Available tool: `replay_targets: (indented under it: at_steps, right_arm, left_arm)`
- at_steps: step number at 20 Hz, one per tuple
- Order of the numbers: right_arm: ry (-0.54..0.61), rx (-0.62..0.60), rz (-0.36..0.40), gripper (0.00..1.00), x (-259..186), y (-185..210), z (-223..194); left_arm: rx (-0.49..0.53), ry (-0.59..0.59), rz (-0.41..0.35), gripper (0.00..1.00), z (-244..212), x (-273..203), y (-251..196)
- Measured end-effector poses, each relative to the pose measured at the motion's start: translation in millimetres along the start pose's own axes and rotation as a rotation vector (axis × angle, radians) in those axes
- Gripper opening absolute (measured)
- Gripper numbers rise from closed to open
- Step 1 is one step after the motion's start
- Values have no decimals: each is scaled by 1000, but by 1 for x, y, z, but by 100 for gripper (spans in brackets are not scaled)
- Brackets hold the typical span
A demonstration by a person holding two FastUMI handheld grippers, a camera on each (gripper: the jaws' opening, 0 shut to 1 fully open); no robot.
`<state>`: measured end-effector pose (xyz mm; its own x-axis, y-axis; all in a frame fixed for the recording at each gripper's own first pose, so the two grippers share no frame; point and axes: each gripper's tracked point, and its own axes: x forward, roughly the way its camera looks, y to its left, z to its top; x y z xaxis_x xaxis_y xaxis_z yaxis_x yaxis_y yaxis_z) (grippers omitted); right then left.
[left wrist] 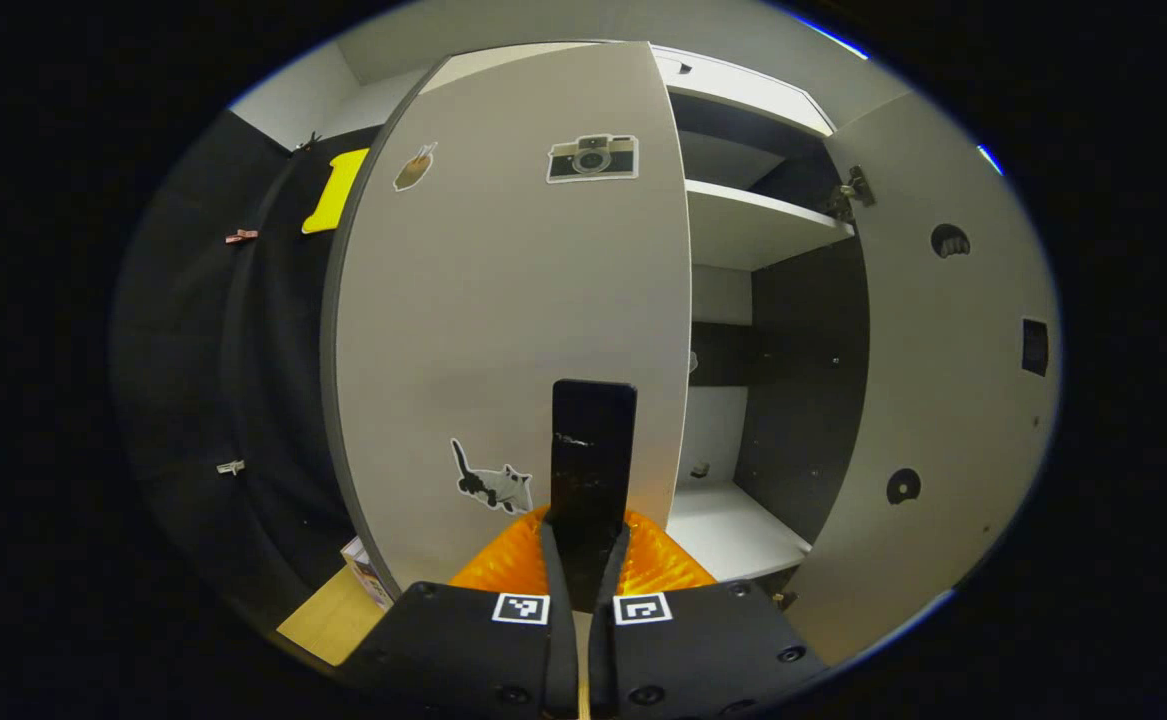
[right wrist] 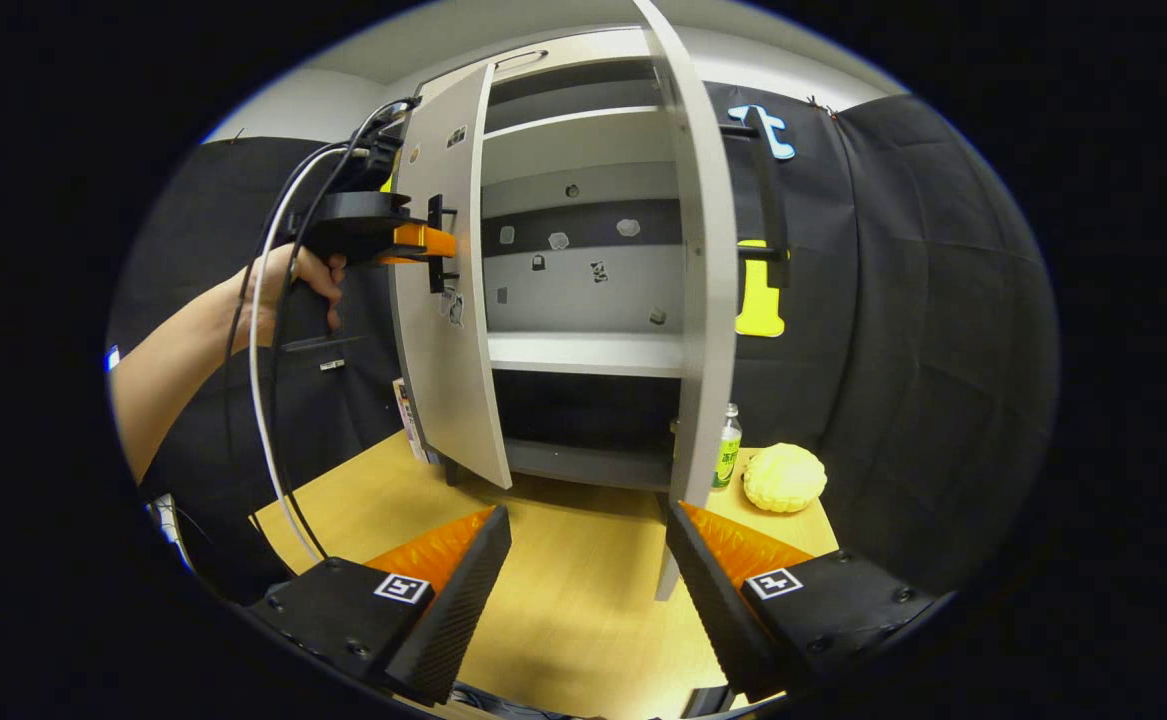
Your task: Open the right door of the double-door shoe cabinet with the right hand, and open the left door with the left hand.
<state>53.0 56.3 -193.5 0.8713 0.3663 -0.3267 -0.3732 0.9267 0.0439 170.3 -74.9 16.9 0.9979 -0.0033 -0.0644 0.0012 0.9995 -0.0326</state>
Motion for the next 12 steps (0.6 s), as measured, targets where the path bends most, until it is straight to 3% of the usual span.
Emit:
replay_targets:
  at_steps: [12]
  right_arm:
    - [-69, 29, -153, 98, -21, 88, 9]
  left_arm:
    - [-1, -9, -117, 9, -4, -80, 56]
